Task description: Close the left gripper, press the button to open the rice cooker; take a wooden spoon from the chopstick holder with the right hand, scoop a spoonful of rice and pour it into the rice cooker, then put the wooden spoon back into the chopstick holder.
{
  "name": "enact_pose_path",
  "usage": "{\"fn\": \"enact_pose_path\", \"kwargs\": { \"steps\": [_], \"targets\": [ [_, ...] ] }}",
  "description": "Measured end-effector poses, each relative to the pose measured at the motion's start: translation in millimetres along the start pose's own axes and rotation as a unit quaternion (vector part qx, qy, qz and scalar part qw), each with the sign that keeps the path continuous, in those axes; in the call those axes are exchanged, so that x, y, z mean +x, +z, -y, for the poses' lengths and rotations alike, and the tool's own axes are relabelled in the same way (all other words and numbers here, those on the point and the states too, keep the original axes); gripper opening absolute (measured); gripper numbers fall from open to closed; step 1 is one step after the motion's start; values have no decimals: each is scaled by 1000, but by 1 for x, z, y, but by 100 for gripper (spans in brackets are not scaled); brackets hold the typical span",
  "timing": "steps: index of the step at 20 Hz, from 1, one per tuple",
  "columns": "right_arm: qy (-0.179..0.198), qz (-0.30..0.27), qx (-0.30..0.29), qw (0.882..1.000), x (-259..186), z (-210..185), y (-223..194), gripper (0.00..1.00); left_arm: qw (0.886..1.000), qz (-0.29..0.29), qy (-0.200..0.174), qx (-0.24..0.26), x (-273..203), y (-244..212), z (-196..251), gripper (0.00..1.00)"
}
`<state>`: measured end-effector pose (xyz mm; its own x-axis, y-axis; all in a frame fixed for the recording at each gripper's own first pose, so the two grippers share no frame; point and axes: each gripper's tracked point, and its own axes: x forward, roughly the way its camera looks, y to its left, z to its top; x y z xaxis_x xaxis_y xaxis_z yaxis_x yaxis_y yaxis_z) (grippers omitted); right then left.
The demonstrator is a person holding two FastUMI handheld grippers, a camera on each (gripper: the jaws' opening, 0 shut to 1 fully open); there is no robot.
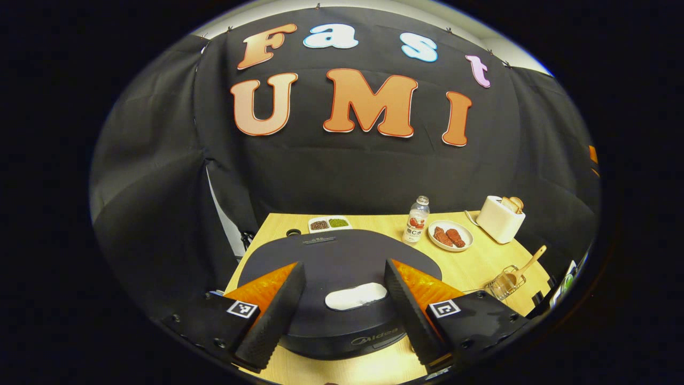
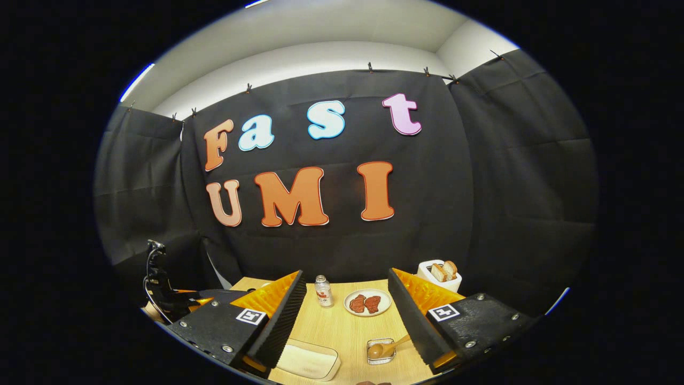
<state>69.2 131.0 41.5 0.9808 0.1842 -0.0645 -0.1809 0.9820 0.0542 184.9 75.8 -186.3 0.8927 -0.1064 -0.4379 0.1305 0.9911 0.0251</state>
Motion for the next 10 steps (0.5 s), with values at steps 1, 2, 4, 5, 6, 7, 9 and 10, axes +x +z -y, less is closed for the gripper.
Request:
{"fn": "enact_pose_path", "kwargs": {
  "steps": [1,2,4,5,6,7,9,10],
  "targets": [
    [0,-2,-3,1000,-1,0,-2,100,1000,8,2,4,0,-1,0,100],
    [0,-5,-4,1000,-1,-1,-5,95,1000,13,4,5,-1,-5,0,100],
    [3,-10,1,1000,-3,-2,-9,95,1000,9,9,-8,-1,-15,-2,100],
    [3,-12,1,1000,-3,-2,-11,95,1000,8,12,-5,-1,-20,0,100],
    [1,-13,0,1000,-2,-1,-14,95,1000,10,14,6,0,-24,2,99],
    [-1,-15,-3,1000,-3,0,-16,95,1000,8,18,15,0,-29,3,100],
    [-5,-18,-7,1000,-3,2,-20,95,1000,1,22,15,3,-48,2,100],
    [-6,-19,-6,1000,-3,3,-21,100,999,-7,25,20,3,-58,4,100]
  ]
}}
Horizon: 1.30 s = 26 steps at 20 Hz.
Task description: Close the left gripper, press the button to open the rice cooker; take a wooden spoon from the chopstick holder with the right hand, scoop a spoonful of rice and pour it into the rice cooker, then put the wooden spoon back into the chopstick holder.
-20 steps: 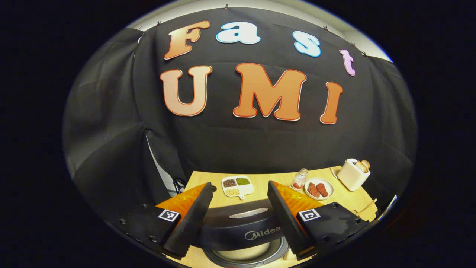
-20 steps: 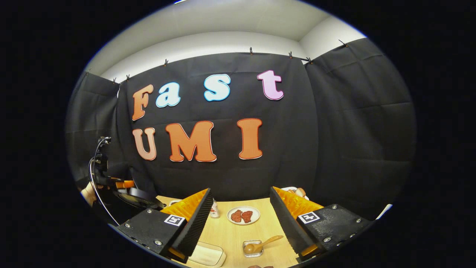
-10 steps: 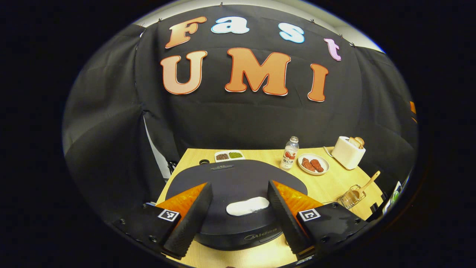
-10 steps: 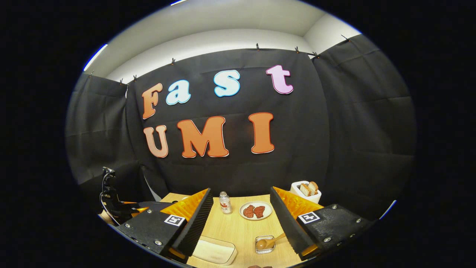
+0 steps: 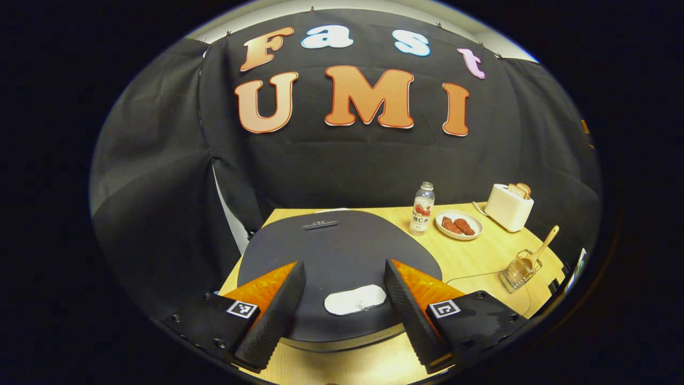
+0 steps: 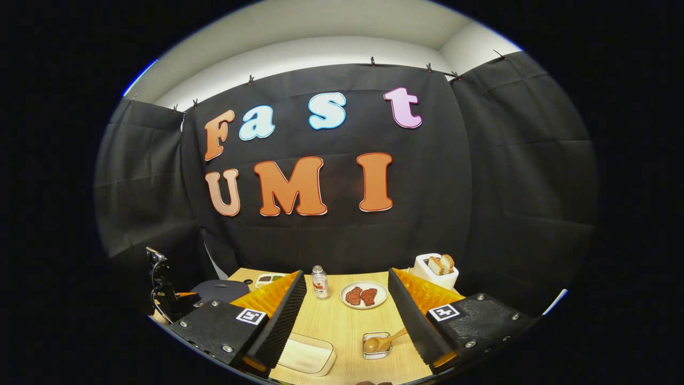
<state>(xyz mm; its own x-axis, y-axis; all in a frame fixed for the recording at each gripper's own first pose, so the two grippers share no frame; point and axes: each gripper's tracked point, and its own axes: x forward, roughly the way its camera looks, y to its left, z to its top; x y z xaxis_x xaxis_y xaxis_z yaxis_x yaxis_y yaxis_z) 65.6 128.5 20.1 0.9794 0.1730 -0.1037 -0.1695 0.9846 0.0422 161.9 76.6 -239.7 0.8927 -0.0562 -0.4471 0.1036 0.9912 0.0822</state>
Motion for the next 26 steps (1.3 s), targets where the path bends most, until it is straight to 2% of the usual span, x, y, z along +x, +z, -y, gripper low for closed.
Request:
{"fn": "enact_pose_path", "kwargs": {
  "steps": [2,6,7,8,9,10,13,15,17,23,26],
  "targets": [
    [-2,-2,2,1000,0,3,-1,100,999,25,10,16,0,7,-1,100],
    [-8,-5,2,1000,5,7,-5,100,1000,21,14,-15,1,-7,-1,100],
    [-9,-7,3,1000,5,7,-6,95,999,28,15,-9,0,-11,0,100],
    [-8,-9,5,1000,7,6,-8,95,999,41,17,0,1,-6,-1,100],
    [-7,-12,7,1000,7,5,-11,100,999,38,16,0,4,-9,0,100],
    [-5,-14,7,1000,7,4,-13,95,999,50,16,2,0,-3,0,100],
    [-7,-10,1,1000,8,7,-10,95,1000,23,14,1,0,-2,1,100],
    [-8,-3,0,1000,7,9,-5,95,1000,-3,13,-24,-6,5,-2,100],
    [-11,5,-1,1000,5,13,2,95,999,14,12,-49,-18,36,-7,100],
    [-22,17,-17,999,0,27,12,95,993,102,22,-46,-97,166,-44,99],
    [-26,22,-22,999,-4,32,17,95,987,145,59,-25,-150,217,-71,99]
  ]
}}
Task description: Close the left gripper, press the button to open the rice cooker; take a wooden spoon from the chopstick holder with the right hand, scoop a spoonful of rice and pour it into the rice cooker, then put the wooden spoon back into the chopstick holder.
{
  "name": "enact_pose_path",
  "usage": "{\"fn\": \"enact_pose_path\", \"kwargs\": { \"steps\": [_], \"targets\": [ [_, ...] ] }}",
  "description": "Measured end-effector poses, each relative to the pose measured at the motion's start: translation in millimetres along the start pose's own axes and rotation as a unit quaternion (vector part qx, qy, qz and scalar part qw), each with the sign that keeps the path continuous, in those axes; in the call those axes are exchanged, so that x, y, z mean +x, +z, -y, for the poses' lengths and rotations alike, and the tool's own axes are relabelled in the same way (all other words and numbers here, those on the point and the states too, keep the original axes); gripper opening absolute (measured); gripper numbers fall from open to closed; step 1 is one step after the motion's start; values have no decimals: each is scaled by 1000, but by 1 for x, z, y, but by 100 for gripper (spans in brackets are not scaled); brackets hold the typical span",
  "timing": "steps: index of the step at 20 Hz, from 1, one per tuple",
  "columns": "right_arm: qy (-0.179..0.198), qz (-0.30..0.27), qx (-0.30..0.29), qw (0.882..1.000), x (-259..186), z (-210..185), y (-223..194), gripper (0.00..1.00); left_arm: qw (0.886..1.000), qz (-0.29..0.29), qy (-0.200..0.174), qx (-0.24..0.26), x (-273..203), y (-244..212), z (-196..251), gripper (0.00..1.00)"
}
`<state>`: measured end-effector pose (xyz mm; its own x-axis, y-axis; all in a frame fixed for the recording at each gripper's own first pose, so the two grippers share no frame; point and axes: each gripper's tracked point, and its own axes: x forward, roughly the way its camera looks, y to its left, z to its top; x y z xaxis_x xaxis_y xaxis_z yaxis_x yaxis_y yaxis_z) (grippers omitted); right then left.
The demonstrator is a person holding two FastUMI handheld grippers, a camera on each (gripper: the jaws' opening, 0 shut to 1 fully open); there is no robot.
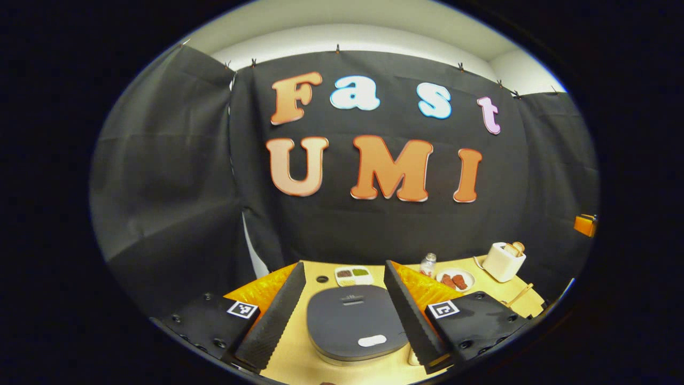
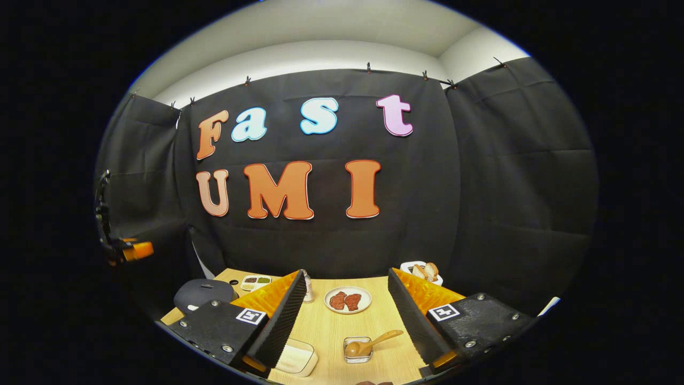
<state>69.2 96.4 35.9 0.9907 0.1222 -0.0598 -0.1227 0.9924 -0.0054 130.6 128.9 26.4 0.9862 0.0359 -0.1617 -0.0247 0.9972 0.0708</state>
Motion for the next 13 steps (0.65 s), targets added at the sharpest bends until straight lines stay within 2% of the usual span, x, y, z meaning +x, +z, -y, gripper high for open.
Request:
{"fn": "enact_pose_path", "kwargs": {
  "steps": [3,6,9,13],
  "targets": [
    [-4,7,-6,1000,-2,5,6,95,999,38,16,-2,-33,47,-15,99],
    [-8,20,-11,1000,-6,10,18,95,998,61,28,5,-62,74,-30,99],
    [-14,29,-17,999,-12,13,18,95,997,64,37,16,-72,78,-41,100],
    [-23,33,-26,999,-16,19,20,95,997,59,48,-1,-76,72,-50,100]
  ]
}}
